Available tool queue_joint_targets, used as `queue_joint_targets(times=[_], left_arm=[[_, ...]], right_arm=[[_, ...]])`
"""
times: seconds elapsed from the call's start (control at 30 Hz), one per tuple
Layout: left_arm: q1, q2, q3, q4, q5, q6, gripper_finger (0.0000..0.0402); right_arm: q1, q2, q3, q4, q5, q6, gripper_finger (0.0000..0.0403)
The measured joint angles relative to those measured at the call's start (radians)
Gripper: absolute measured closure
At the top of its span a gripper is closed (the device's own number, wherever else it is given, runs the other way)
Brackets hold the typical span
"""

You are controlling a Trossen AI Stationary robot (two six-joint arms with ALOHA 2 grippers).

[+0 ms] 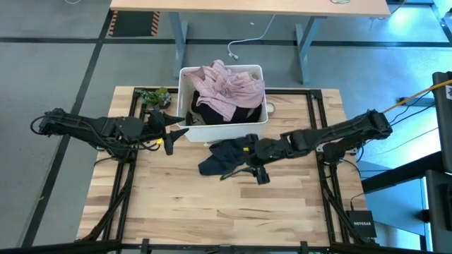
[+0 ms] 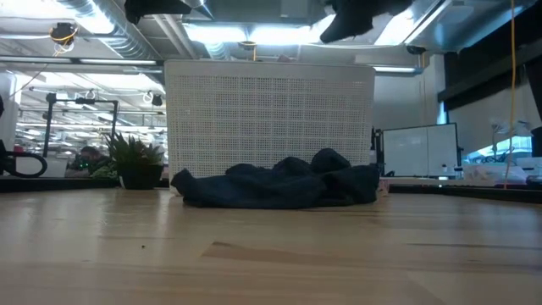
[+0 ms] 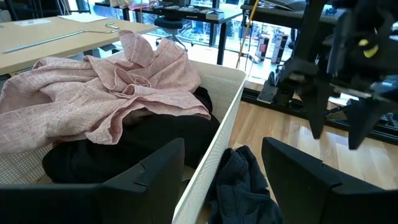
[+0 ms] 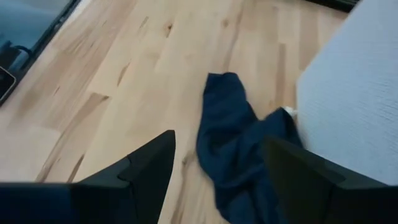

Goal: Sort clothes
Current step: Put the blue shorts into the white bin

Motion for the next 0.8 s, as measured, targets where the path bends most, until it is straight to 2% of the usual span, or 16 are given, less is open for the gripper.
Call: queue_joint_targets(times=[0.2,0.4,0.63,0.8], left_arm=[[0.000,0.000,0.000,0.000,0.000,0.000,0.0192],[0.000,0.000,0.000,0.003,0.000,0.001,0.0192],[0.000,0.000,0.000,0.003,0.000,0.003,0.0192],[0.000,0.000,0.000,0.002,0.000,0.001,0.0192]], right_arm=[[0.045,0.044,-0.075,0.093,0.000,0.000,0.0145],[0.056,0.166,-0.094,0.106,0.003,-0.039,0.0145],[0.019,0.288,-0.094,0.224,0.241,-0.146,0.0146],[-0.044,0.353,-0.094,0.241,0.252,-0.154,0.0146]])
